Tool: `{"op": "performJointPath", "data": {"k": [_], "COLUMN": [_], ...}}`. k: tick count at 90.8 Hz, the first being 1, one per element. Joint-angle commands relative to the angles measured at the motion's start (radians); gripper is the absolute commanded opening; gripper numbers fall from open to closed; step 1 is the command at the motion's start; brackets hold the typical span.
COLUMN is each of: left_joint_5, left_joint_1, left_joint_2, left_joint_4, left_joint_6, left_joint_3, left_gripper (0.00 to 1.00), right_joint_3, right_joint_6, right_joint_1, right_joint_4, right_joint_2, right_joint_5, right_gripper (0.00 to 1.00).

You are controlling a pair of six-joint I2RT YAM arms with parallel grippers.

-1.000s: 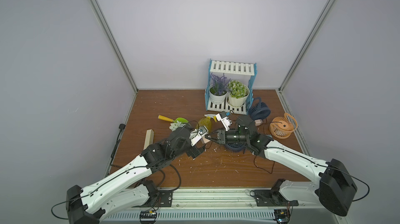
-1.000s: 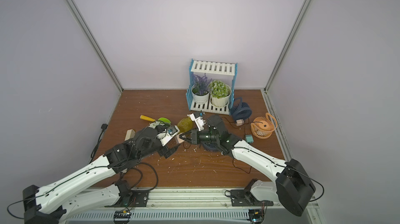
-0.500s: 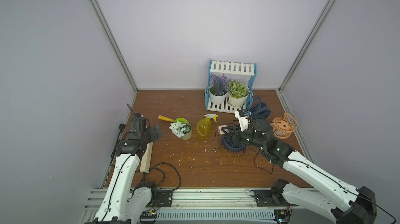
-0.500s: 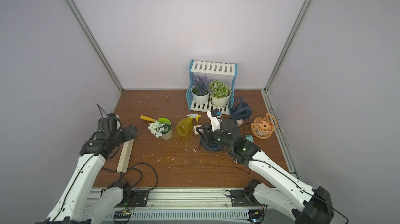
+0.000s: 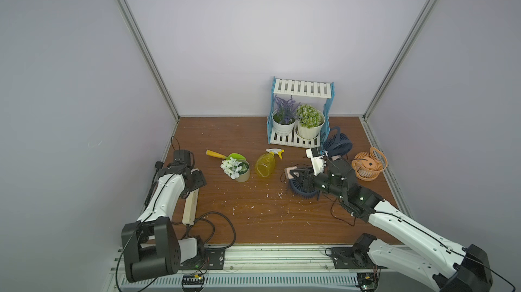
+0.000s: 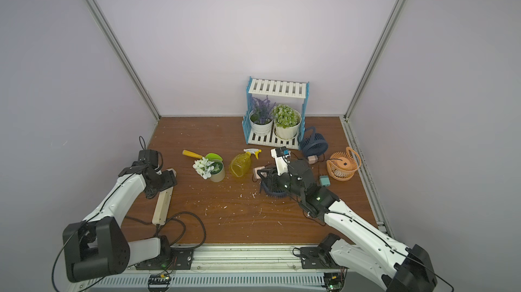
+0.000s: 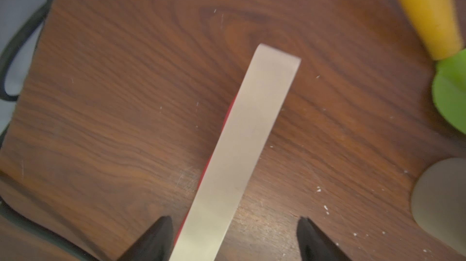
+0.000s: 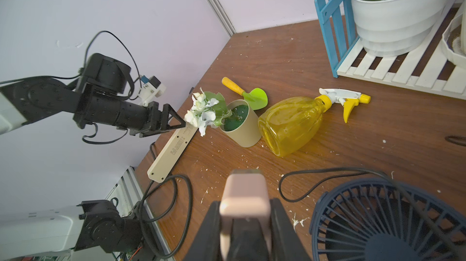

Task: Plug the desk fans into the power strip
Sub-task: Pick up the socket from the center of the board.

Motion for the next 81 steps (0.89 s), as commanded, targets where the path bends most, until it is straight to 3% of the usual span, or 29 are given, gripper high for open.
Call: {"op": "performJointPath", "data": {"k": [1,25,42,52,64,81], "left_joint_5": [-0.032,-0.04,-0.002,0.01,-0.07,-0.262], "left_joint_1": [0.014,0.014,0.015,0.015,-0.008,-0.141], "left_joint_2": [0.049,0.123,0.152,0.156,0.062,-0.155], "left_joint_4": [-0.053,-0.064,-0.064,-0.069,-0.074,-0.076], "left_joint_6": [0.01,0.023,0.021,0.035,0.05,0.086], "left_joint_3": [0.025,0.036,0.036,0.046,0.048,0.036], "left_gripper": [0.7,0.49,0.46,0.37,0.27,0.12], "right_joint_3": [-0.004,-0.028,-0.049,-0.053,-0.054,-0.047], "right_joint_6": [-0.029,-0.024,-0.023,-0.022,-0.02,-0.027], "right_joint_1": [-0.008,-0.013,-0.016,-0.017,-0.018,-0.019], "right_joint_4": [0.037,0.037,0.04,0.045,0.049,0.038], "right_joint_2": [-0.021,-0.057,-0.079,-0.085,-0.087,-0.088], "right_joint_5": [-0.001,0.003,0.015,0.015,0.019,0.034], "right_gripper": [0.0,0.0,0.0,0.01,0.0,0.01]}}
